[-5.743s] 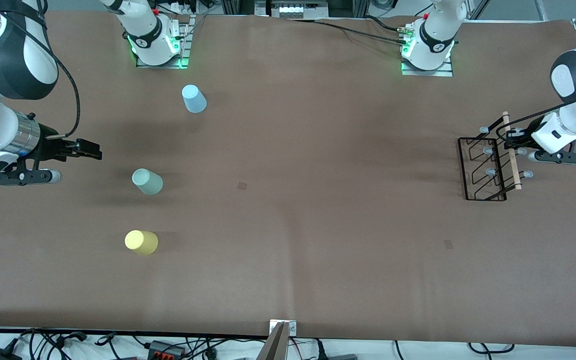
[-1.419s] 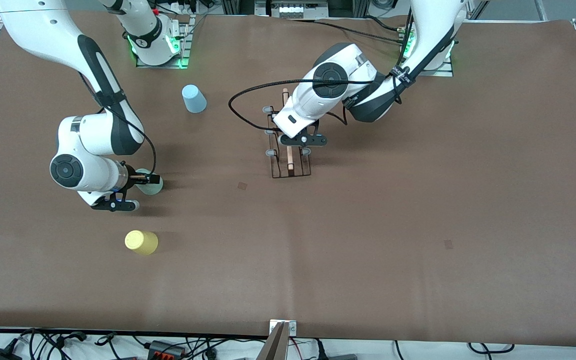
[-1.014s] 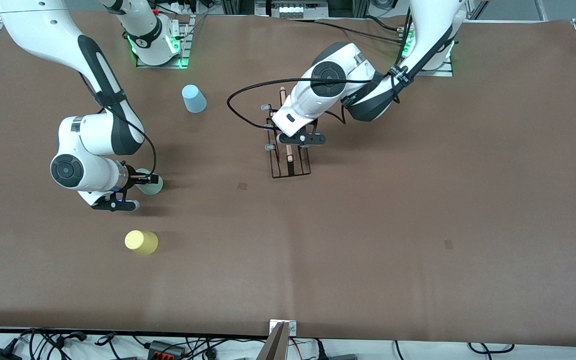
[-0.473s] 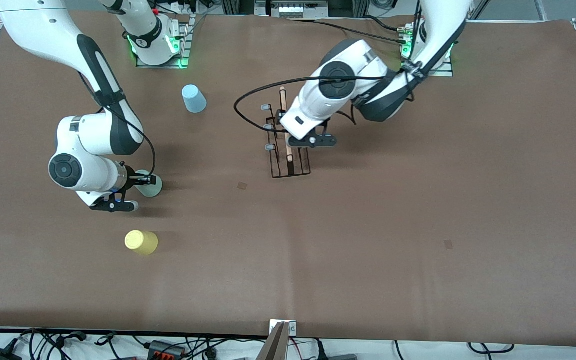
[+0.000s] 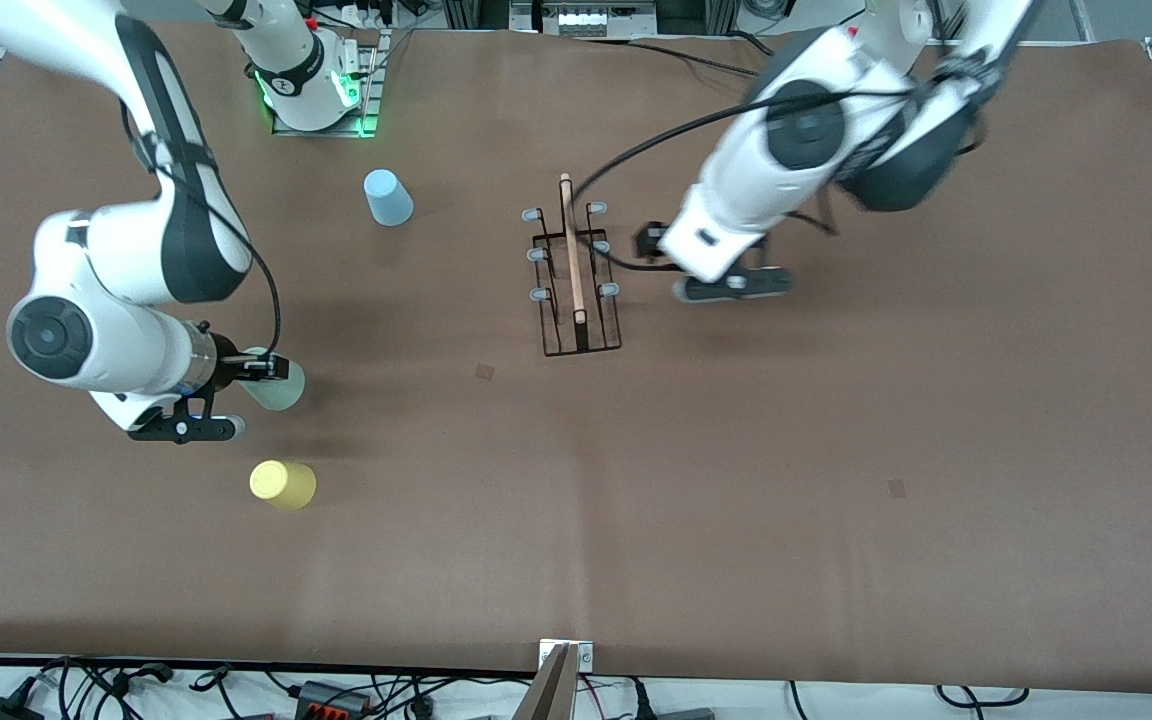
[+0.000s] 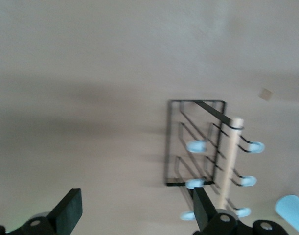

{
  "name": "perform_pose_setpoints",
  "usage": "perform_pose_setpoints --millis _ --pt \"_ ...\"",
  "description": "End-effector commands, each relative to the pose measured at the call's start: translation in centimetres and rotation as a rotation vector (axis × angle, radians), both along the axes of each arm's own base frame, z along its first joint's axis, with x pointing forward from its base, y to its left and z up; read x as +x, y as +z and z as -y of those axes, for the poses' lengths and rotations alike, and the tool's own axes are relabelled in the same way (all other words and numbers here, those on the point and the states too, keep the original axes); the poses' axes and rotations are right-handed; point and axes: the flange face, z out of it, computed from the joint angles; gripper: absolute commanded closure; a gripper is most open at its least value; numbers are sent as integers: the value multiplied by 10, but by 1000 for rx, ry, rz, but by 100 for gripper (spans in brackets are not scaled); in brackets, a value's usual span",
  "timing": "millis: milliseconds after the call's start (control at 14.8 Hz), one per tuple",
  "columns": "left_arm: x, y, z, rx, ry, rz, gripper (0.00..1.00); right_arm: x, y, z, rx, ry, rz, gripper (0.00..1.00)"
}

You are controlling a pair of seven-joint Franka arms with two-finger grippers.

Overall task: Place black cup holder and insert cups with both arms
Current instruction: 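Carry the teal cup to the holder while the left gripper withdraws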

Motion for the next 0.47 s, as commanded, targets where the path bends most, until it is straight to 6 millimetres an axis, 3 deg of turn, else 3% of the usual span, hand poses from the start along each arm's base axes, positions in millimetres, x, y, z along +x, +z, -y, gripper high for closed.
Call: perform_pose_setpoints --millis 0,135,405 --pt "8 19 -65 56 -63 -27 0 -10 25 -46 44 59 -31 76" --pt "23 57 -107 56 -52 -22 0 -24 33 -81 89 100 -56 76" --pt "39 116 -183 37 -56 -25 0 -68 45 -168 137 251 -110 76"
